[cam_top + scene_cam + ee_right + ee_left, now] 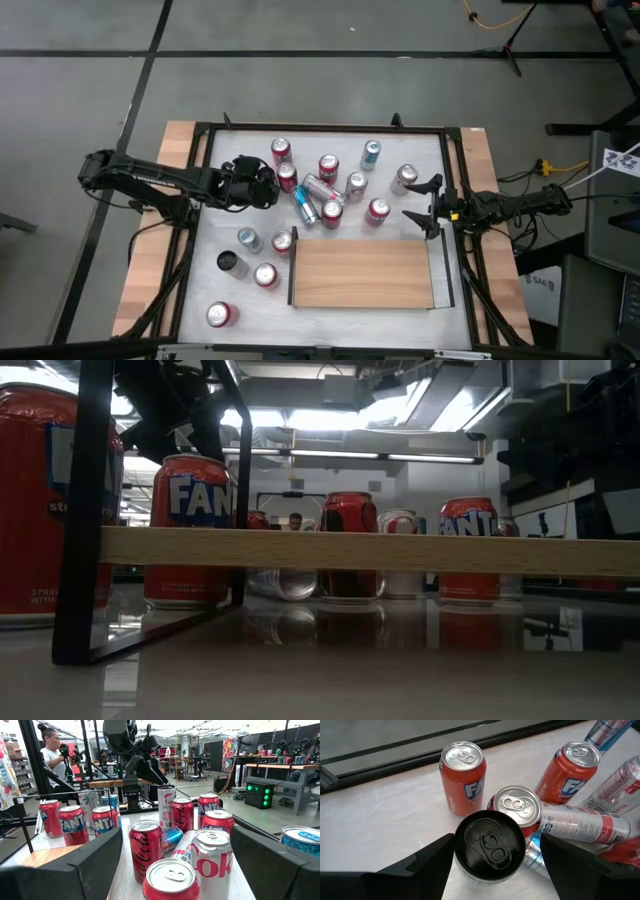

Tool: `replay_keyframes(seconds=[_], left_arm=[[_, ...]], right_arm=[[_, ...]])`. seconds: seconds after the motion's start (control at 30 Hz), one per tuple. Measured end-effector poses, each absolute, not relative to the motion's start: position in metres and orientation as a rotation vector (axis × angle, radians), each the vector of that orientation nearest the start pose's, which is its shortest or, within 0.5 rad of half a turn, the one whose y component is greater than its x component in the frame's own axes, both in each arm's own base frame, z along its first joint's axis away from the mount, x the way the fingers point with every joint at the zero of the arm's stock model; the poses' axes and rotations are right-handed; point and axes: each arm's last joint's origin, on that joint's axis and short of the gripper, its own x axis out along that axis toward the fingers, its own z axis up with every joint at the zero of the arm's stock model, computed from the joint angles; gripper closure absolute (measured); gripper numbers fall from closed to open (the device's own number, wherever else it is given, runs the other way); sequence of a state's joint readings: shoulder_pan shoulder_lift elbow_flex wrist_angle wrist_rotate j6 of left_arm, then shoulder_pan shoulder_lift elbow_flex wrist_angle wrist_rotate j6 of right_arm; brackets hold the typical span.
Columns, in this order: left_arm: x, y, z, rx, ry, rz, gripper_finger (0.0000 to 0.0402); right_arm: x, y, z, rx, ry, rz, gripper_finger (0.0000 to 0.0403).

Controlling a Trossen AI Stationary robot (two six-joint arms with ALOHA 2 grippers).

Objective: Place canned beverage on shelf
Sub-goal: Put the top black soda can on the shelf

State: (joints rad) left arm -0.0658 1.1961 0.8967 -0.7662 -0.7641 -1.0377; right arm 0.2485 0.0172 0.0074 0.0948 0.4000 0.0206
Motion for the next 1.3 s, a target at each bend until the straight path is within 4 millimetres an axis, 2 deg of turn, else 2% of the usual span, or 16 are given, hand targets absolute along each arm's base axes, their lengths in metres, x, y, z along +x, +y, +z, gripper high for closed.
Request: replay_keyframes(seconds=[0.2, 0.4, 1.07, 1.3], left_arm=[[0.2191, 0.0055, 0.2567, -0.413, 0.593, 1.012, 0.0113], [0.2233, 0.0074, 0.2569, -0.480, 0.626, 0.932, 0.0113], [0.2181, 0.0124, 0.2569, -0.383, 0.585, 1.054, 0.0113], [0.2206, 0.0145, 0.2541, -0.403, 0.575, 1.080, 0.0113]], right_arm=[[0.0955, 0.0126, 0.1737, 0.048, -0.082, -0.150, 0.0045], [0.0955, 0.0126, 0.1737, 0.048, -0.083, -0.151, 0.0045], [0.0955, 0.0126, 0.1737, 0.048, -0.083, -0.150, 0.0045], [0.0955, 0.0126, 0.1737, 0.048, -0.083, -0.150, 0.0045]])
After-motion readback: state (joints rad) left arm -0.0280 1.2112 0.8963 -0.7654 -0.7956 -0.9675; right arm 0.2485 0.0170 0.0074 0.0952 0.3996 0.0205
